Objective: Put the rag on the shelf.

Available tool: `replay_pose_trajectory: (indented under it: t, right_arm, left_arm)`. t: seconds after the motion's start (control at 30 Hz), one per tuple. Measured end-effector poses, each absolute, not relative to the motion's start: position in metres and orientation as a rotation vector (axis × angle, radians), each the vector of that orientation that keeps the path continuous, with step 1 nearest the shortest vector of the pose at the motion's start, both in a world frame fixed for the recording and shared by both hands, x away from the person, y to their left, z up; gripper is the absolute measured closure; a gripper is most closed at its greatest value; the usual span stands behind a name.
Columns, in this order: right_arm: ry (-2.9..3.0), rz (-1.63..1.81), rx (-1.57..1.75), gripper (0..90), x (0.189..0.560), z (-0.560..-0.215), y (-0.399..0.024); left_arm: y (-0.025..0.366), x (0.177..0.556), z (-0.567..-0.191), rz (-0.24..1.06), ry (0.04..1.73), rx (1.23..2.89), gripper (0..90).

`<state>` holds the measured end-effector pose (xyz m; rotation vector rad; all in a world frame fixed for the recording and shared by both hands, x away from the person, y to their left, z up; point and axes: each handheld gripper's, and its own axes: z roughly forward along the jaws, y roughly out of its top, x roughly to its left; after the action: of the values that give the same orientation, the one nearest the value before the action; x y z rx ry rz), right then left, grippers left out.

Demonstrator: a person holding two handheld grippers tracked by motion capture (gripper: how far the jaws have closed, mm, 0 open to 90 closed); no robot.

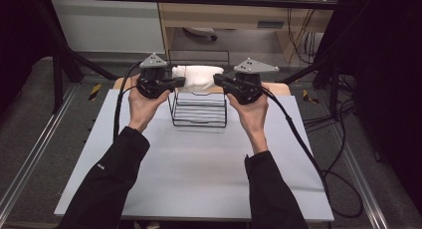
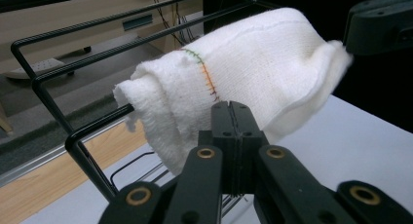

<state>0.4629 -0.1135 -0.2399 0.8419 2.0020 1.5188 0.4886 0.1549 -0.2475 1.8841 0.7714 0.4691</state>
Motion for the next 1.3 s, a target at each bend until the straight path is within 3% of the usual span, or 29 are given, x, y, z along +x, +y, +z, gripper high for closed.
replay_pose_trajectory:
  t: [0.6, 0.93, 1.3]
  right_arm:
    - [2.053, 1.393, 0.948, 89.8, 0.483, -0.271, -0.107]
    - [2.045, 1.412, 0.917, 82.7, 0.481, -0.271, -0.107]
    - [2.035, 1.447, 0.905, 63.0, 0.457, -0.254, -0.127]
  left_arm:
    - [0.151, 0.499, -0.266, 0.473, 0.792, 1.902, 89.9]
    - [0.156, 0.495, -0.265, 0.478, 0.787, 1.900, 89.1]
    - [0.173, 0.476, -0.259, 0.459, 0.793, 1.908, 67.6]
